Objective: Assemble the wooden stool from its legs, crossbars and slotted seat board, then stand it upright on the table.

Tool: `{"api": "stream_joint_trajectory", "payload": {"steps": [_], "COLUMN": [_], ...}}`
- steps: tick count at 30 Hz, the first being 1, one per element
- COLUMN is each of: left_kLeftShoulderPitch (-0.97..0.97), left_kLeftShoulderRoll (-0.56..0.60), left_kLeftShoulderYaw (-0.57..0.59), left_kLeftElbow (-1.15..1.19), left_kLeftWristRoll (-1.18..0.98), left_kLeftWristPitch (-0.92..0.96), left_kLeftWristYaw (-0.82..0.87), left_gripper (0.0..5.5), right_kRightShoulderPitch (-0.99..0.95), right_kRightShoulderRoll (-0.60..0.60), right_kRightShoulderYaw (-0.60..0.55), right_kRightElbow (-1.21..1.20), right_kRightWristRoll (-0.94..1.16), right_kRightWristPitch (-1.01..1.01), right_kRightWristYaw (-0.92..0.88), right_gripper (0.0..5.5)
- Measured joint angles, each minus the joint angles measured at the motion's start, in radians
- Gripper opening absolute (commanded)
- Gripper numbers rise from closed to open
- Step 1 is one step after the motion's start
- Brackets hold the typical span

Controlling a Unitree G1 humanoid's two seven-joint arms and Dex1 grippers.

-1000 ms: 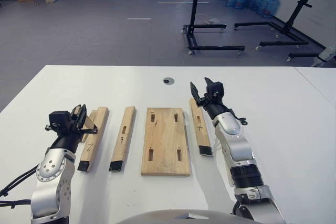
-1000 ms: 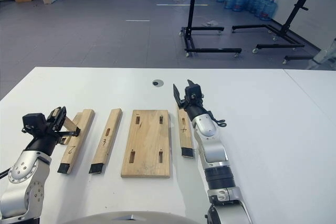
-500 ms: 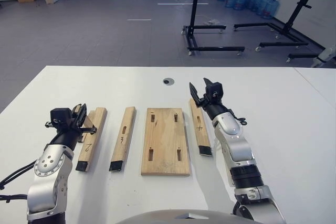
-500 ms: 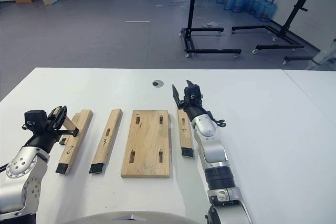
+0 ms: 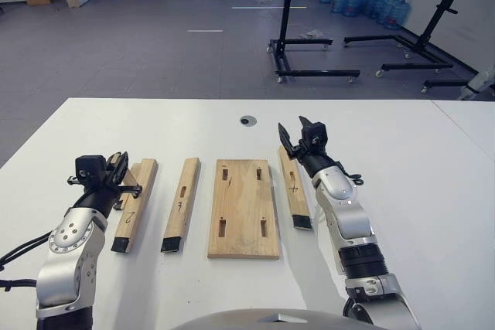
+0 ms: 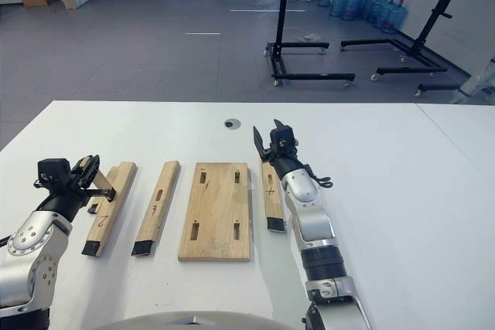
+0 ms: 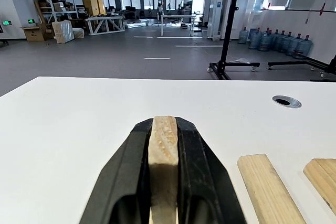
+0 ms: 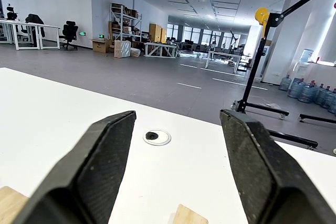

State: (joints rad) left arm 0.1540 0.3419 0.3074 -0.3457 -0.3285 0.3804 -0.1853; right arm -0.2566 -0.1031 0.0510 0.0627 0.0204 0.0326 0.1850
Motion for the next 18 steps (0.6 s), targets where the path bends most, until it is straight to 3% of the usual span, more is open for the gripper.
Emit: {"api": "stream_joint_trajectory", "payload": {"steps": [6,12,18], "left_kLeftShoulderPitch": [0.049,-0.014,-0.06], "left_kLeftShoulderRoll": [-0.025,-0.057,-0.085], "left_kLeftShoulderYaw": [-0.036,0.012,0.063], "left_kLeftElbow": [0.049,0.016,-0.028], "left_kLeftWristRoll": [0.005,-0.012,-0.058], "left_kLeftWristPitch": [0.085,0.062,0.019], "left_kLeftWristYaw": [0.002,0.05,0.068], "left_gripper": [1.34,2.13,2.18], "right_kRightShoulderPitch": [0.002,0.006,0.005], "right_kRightShoulderRoll": [0.003,0.028,0.028], "right_kRightShoulderYaw": [0.004,0.021,0.017], "right_kRightElbow": [0.0,0.0,0.008], "right_kRightWristRoll": [-0.002,-0.002,-0.001], "right_kRightWristPitch": [-0.002,-0.003,-0.012], "right_kRightWristYaw": [-0.002,-0.003,-0.003], "right_gripper": [2.93,2.93,2.93]}}
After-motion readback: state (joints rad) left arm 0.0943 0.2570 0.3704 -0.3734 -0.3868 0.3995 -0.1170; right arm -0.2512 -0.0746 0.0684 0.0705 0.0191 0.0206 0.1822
